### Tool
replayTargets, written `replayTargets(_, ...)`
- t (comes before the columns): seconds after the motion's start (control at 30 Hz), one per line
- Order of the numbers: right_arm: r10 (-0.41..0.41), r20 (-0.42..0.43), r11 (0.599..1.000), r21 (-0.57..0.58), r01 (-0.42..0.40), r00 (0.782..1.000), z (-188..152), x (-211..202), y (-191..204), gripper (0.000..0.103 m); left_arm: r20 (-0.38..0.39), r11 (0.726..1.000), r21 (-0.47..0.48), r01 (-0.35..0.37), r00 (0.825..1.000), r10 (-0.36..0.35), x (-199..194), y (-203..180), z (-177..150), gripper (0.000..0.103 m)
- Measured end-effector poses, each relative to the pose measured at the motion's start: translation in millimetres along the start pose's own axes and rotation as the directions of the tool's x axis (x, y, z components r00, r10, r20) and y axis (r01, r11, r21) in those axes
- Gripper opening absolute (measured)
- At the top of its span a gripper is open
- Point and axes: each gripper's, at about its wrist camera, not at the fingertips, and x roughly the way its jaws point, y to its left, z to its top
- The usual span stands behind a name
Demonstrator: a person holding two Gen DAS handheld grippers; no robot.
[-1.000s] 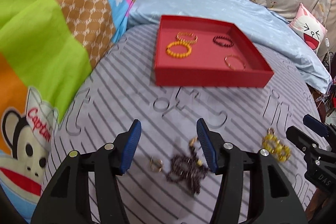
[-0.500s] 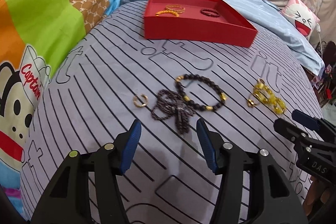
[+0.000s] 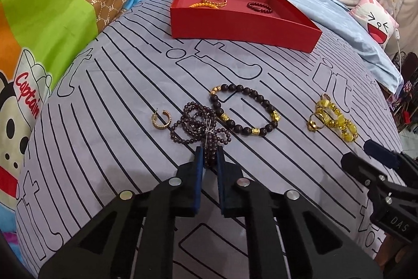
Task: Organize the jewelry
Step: 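Grasp the dark purple beaded strand with the left tool while the right tool reaches for a gold charm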
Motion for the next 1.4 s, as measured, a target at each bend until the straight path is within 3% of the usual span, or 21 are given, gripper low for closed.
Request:
replayTargets(0.53, 0.034, 0.006, 0.999, -0.021, -0.034, 0.999, 2, -2, 8, 0.065, 0.062, 0.998, 0.003, 0.057, 0.996, -0.057, -33, -3, 17, 0.007)
replayTargets(0.83, 0.046, 0.007, 0.998, -0.042, -0.046, 0.999, 9, 5, 16, 0.063, 0.035, 0.997, -0.054, 0.057, 0.998, -0.055, -21, 11, 31, 0.007)
replayTargets(1.0, 0.057, 0.011, 0.997, -0.050, -0.057, 0.998, 16, 11, 19, 0.056, 0.044, 0.997, -0.044, 0.069, 0.997, -0.067, -29, 9, 37, 0.007)
replayTargets(1.4, 0.078, -0.002, 0.995, -0.068, -0.078, 0.997, 32, 29, 26, 0.026, 0.034, 0.998, -0.038, 0.051, 0.998, -0.050, -18, 9, 47, 0.007)
